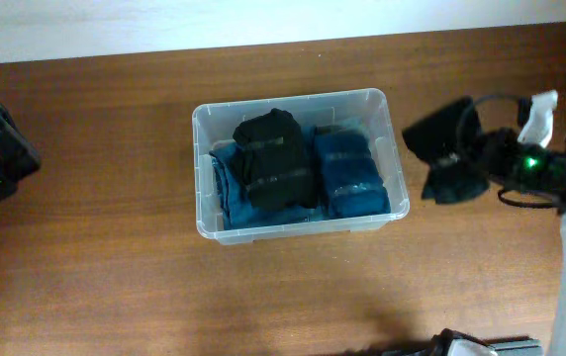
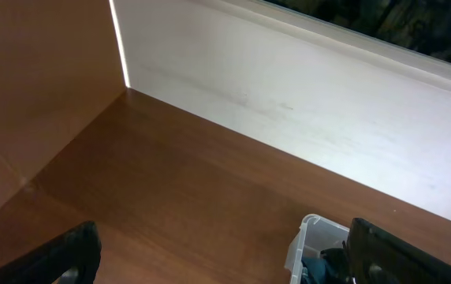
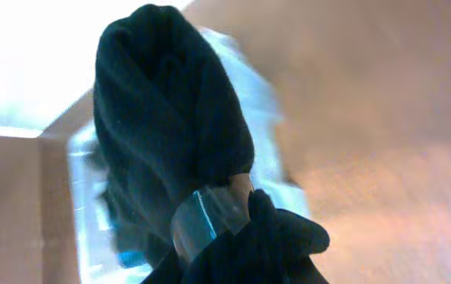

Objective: Pack container
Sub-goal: 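Grasp the last black item with the right gripper and place in box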

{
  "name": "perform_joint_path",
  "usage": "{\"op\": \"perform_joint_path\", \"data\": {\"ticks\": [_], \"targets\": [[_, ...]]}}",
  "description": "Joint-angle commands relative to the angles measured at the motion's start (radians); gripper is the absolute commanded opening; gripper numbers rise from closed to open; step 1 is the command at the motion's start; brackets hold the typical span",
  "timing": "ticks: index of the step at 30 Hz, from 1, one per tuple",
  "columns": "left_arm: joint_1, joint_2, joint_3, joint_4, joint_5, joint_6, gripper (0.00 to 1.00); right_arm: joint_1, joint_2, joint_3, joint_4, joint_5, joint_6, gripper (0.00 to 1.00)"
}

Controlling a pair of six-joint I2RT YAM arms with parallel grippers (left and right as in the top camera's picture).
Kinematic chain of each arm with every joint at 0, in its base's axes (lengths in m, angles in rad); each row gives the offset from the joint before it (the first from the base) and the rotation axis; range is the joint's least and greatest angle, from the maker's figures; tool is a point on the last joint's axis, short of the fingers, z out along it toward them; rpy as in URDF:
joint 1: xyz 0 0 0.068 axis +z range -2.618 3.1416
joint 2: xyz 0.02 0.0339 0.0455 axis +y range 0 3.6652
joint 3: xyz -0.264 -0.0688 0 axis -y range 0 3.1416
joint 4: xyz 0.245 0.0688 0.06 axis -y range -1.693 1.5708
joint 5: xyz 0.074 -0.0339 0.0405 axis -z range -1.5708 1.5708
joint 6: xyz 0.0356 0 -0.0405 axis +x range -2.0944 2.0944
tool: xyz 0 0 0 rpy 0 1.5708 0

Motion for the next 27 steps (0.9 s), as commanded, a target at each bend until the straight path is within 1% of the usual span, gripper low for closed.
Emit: {"op": "perform_joint_path", "data": {"ticks": [1,4,5,10,11,13,15,18,19,20,21,22,24,27], "targets": [[0.006,-0.004,0.000,0.000,-0.004,0.016,1.00,0.115,-0.028,0.042,0.035,-0.041,0.103,0.17],[0.006,-0.004,0.000,0.000,-0.004,0.016,0.99,0.232,-0.012,0.039,0.115,-0.014,0.251,0.17],[0.006,-0.004,0.000,0.000,-0.004,0.016,0.99,0.293,0.011,0.037,0.158,0.032,0.329,0.17],[0.006,-0.004,0.000,0.000,-0.004,0.016,0.99,0.433,0.118,0.037,0.292,0.130,0.516,0.16],[0.006,-0.004,0.000,0.000,-0.004,0.016,0.99,0.465,0.163,0.037,0.347,0.140,0.558,0.17],[0.006,-0.004,0.000,0.000,-0.004,0.016,0.99,0.500,0.219,0.037,0.391,0.164,0.598,0.16],[0.006,-0.004,0.000,0.000,-0.004,0.016,0.99,0.525,0.273,0.037,0.392,0.186,0.634,0.16],[0.006,-0.004,0.000,0.000,-0.004,0.016,0.99,0.547,0.340,0.037,0.388,0.186,0.635,0.17],[0.006,-0.004,0.000,0.000,-0.004,0.016,0.99,0.553,0.357,0.037,0.386,0.185,0.635,0.25],[0.006,-0.004,0.000,0.000,-0.004,0.016,0.99,0.559,0.372,0.037,0.379,0.187,0.635,0.41],[0.006,-0.004,0.000,0.000,-0.004,0.016,0.99,0.564,0.386,0.037,0.369,0.187,0.634,0.49],[0.006,-0.004,0.000,0.000,-0.004,0.016,0.99,0.566,0.395,0.037,0.360,0.190,0.634,0.52],[0.006,-0.004,0.000,0.000,-0.004,0.016,0.99,0.562,0.400,0.037,0.344,0.214,0.609,0.56],[0.006,-0.004,0.000,0.000,-0.004,0.016,0.99,0.535,0.369,0.039,0.303,0.294,0.552,0.58]]}}
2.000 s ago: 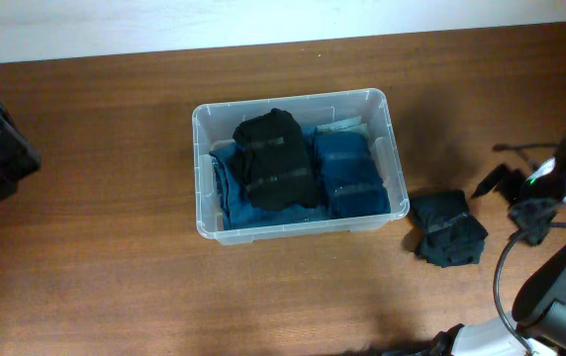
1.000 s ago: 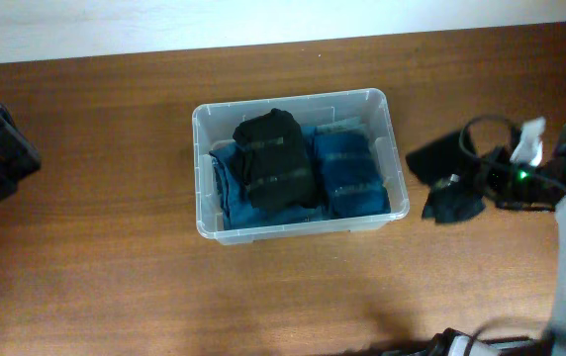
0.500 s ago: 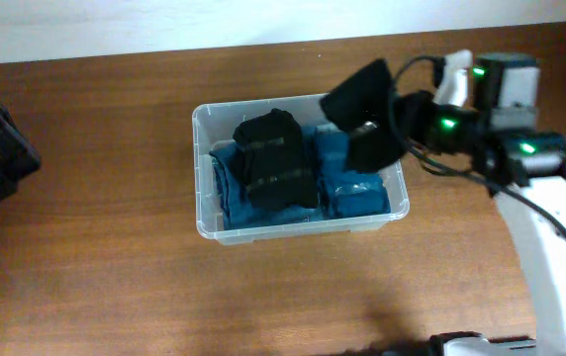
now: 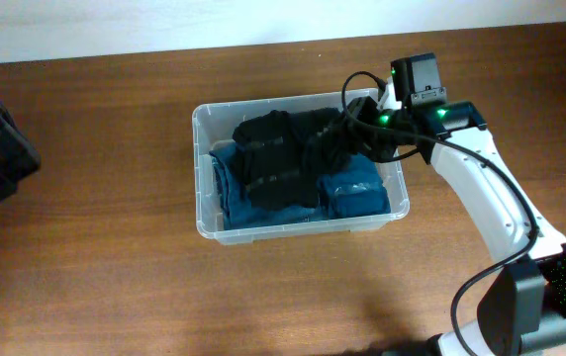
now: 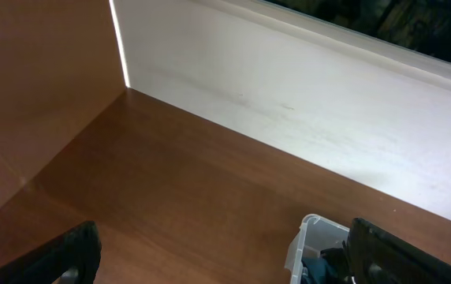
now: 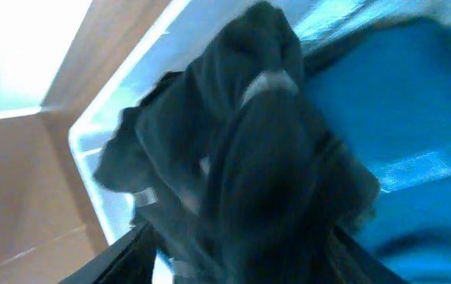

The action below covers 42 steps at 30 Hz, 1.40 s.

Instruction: Pack container

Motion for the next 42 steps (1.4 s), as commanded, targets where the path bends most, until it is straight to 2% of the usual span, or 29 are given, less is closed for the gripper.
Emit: {"op": "perform_joint_path", "data": {"ticks": [1,7,11,12,13,17,22,26,35,38,42], "targets": [[0.006,-0.004,0.000,0.000,-0.004,0.016,0.99,-0.031,-0.053,0.003,-0.034,0.119,-0.072,0.58],[0.006,-0.004,0.000,0.000,-0.004,0.016,1.00,-0.114,-0.212,0.003,-0.103,0.143,-0.274,0.59],[0.006,-0.004,0.000,0.000,-0.004,0.016,0.99,-0.111,-0.334,0.003,-0.156,0.029,-0.486,0.65],[0.006,-0.004,0.000,0.000,-0.004,0.016,0.99,-0.111,-0.356,0.003,-0.177,-0.002,-0.498,0.79],[0.006,-0.004,0.000,0.000,-0.004,0.016,0.99,-0.111,-0.387,0.003,-0.207,-0.039,-0.498,0.98],[0.006,-0.004,0.000,0.000,-0.004,0.016,1.00,-0.111,-0.476,0.003,-0.261,-0.181,-0.496,0.98],[0.006,-0.004,0.000,0.000,-0.004,0.016,0.99,-0.114,-0.512,0.003,-0.315,-0.175,-0.502,0.98],[0.006,-0.004,0.000,0.000,-0.004,0.016,0.99,-0.165,-0.529,0.003,-0.377,-0.126,-0.618,0.98],[0.006,-0.004,0.000,0.000,-0.004,0.016,1.00,-0.178,-0.666,0.000,-0.361,0.005,-0.891,0.98],[0.006,-0.004,0.000,0.000,-0.004,0.016,0.99,-0.180,-0.766,-0.034,-0.358,0.056,-1.034,0.98],[0.006,-0.004,0.000,0.000,-0.004,0.016,1.00,-0.180,-0.925,-0.136,-0.324,0.172,-1.115,0.98]]}}
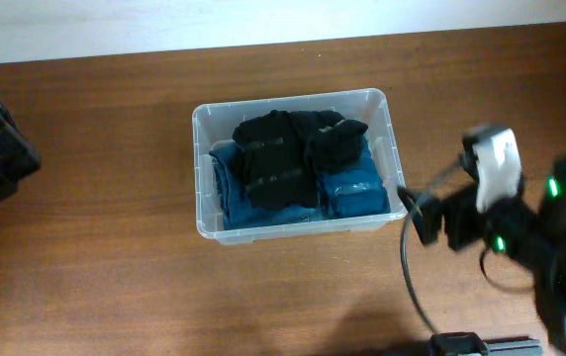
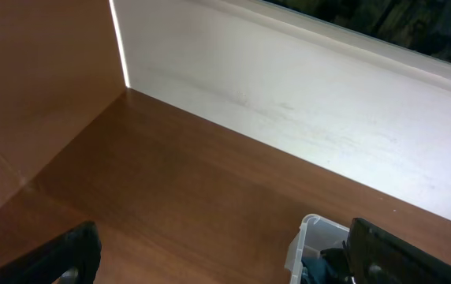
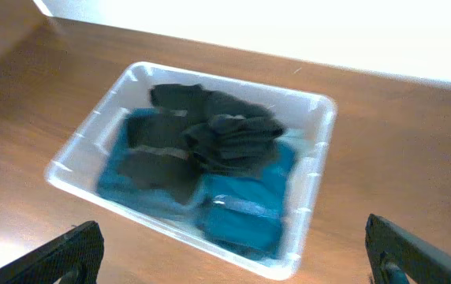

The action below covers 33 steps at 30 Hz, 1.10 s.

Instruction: Pack container

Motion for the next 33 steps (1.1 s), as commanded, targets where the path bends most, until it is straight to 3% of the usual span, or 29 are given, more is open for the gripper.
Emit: {"op": "perform_joint_path", "data": {"ticks": [1,9,18,25,33], "targets": [[0.006,-0.004,0.000,0.000,-0.004,0.016,0.99,-0.007,-0.151,-0.116,0.032,0.157,-0.147,0.98],[0.006,-0.004,0.000,0.000,-0.004,0.016,0.99,-0.007,-0.453,-0.570,0.214,0.266,-0.146,0.98],[0.006,-0.004,0.000,0.000,-0.004,0.016,0.99,-0.007,-0.679,-1.021,0.443,0.266,0.045,0.98],[0.006,-0.004,0.000,0.000,-0.004,0.016,0.99,-0.006,-0.785,-1.174,0.484,0.266,0.071,0.98],[0.006,-0.004,0.000,0.000,-0.004,0.016,0.99,-0.006,-0.841,-1.183,0.493,0.266,0.070,0.98]]}}
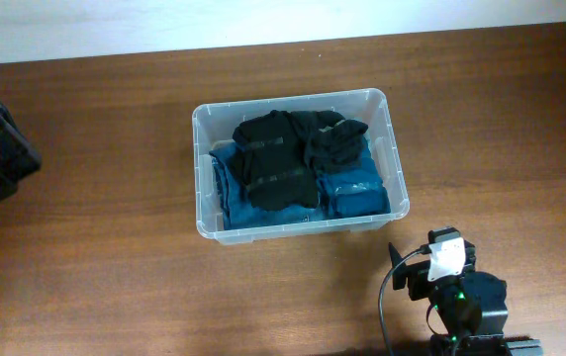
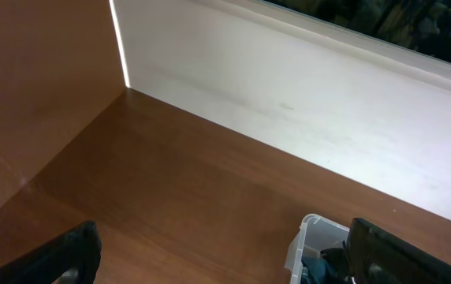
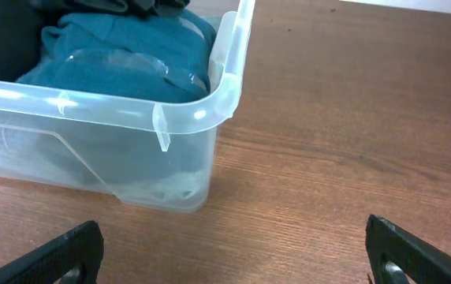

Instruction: Pack container

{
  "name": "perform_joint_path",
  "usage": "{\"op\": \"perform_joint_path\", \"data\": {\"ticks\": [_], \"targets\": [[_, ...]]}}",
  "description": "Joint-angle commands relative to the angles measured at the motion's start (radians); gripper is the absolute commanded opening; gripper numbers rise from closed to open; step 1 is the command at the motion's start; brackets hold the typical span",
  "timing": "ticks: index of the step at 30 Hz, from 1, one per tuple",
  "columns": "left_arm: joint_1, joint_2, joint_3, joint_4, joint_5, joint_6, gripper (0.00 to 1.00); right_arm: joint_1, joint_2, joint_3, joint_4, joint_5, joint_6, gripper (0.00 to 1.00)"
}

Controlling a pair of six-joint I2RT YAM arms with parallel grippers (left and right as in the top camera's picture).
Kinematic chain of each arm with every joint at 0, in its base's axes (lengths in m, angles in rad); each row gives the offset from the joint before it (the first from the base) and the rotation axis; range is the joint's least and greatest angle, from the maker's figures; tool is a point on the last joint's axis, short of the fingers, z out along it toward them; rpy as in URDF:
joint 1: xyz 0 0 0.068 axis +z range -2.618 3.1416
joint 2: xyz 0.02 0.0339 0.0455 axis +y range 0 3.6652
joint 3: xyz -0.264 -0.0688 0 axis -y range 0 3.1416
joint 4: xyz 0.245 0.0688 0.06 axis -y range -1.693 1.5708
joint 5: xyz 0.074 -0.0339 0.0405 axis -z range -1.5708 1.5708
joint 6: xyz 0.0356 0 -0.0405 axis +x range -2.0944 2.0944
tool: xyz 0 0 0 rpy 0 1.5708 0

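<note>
A clear plastic container (image 1: 202, 178) stands mid-table, holding folded blue cloths (image 1: 355, 190) and a black bundle (image 1: 271, 158). A second black bundle (image 1: 335, 138) lies at its back right, partly on the blue cloths. My right gripper (image 1: 399, 269) is low near the table's front edge, short of the container's near right corner (image 3: 219, 93). It stands open (image 3: 233, 272) with nothing between its fingers. My left gripper (image 2: 225, 276) is open and empty at the far left, and the container's corner (image 2: 308, 235) shows ahead of it.
The left arm rests at the table's left edge. A white wall (image 2: 304, 102) runs along the back of the brown wooden table (image 1: 105, 257).
My right gripper was open to the right of the container, looking down on all of it. Now it is low at the table's front, facing the container's near right corner. The left arm has not moved.
My right gripper first held a black bundle to the right of the container. Then it had the bundle down inside the container's back right. After that the bundle lay there and the gripper was open off to the right, and now at the front edge.
</note>
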Motion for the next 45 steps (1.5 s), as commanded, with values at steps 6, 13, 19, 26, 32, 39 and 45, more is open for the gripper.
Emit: {"op": "perform_joint_path", "data": {"ticks": [6,13,19,26,32,39,45], "targets": [[0.006,-0.004,0.000,0.000,-0.004,0.016,0.99,-0.004,-0.011,-0.008,0.006,0.011,0.012,0.98],[0.006,-0.004,0.000,0.000,-0.004,0.016,0.99,-0.004,-0.011,-0.008,0.005,0.011,0.012,0.98],[0.006,-0.004,0.000,0.000,-0.004,0.016,0.99,-0.004,-0.011,-0.008,0.005,0.011,0.012,0.98],[0.006,-0.011,-0.007,0.000,-0.037,0.027,1.00,-0.004,-0.011,-0.008,0.005,0.011,0.012,0.98],[0.006,-0.165,-0.241,0.098,-0.025,0.027,0.99,-0.004,-0.011,-0.008,0.005,0.011,0.012,0.98],[0.006,-0.582,-0.979,0.579,0.027,0.027,0.99,-0.004,-0.011,-0.008,0.005,0.011,0.012,0.98],[0.006,-0.880,-1.442,0.794,0.042,0.027,0.99,-0.004,-0.011,-0.008,0.005,0.011,0.012,0.98]]}}
